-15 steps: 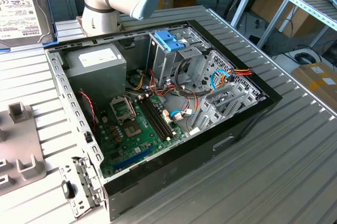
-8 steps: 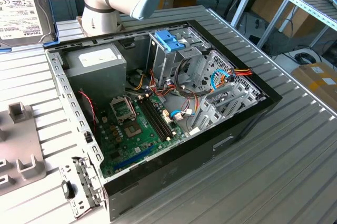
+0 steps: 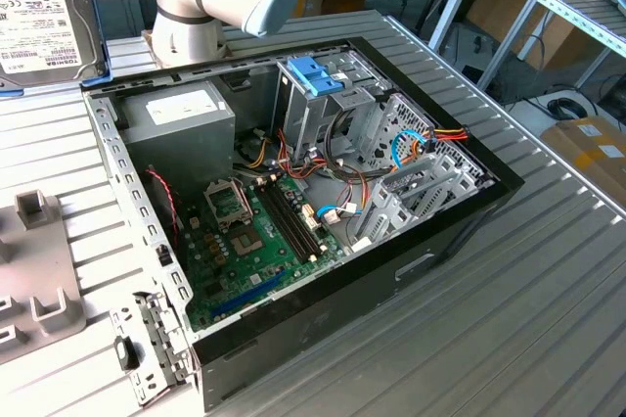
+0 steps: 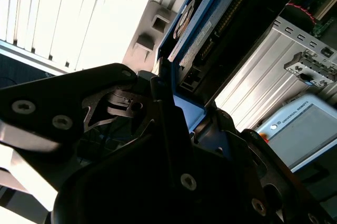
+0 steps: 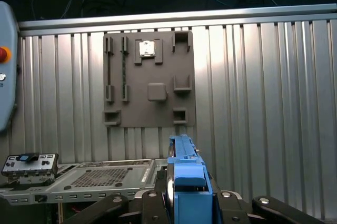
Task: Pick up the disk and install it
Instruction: 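Pick up the disk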
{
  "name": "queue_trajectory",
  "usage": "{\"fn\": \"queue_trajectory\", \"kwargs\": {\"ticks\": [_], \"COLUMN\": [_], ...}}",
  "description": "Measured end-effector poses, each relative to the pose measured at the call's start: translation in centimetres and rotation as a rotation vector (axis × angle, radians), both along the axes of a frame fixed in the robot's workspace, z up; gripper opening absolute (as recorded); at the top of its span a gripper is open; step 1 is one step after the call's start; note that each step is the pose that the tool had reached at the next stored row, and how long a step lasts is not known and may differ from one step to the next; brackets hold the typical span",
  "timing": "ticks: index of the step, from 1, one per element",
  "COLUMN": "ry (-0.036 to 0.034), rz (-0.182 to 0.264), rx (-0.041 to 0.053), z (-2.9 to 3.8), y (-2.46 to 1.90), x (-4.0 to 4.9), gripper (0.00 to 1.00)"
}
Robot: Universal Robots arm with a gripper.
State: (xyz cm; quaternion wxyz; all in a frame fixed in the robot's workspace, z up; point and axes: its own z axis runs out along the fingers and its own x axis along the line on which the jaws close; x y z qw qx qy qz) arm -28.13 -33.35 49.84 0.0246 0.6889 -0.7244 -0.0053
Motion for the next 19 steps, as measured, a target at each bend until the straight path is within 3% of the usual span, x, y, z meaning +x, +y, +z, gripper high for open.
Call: {"fn": "queue_trajectory", "kwargs": {"ticks": [19], "ry": [0.0001], "rz": [0.000], "rx": [-0.0020], "z": [-0.01], "y": [-0.01], "x": [0.45], "gripper": [0.37]}}
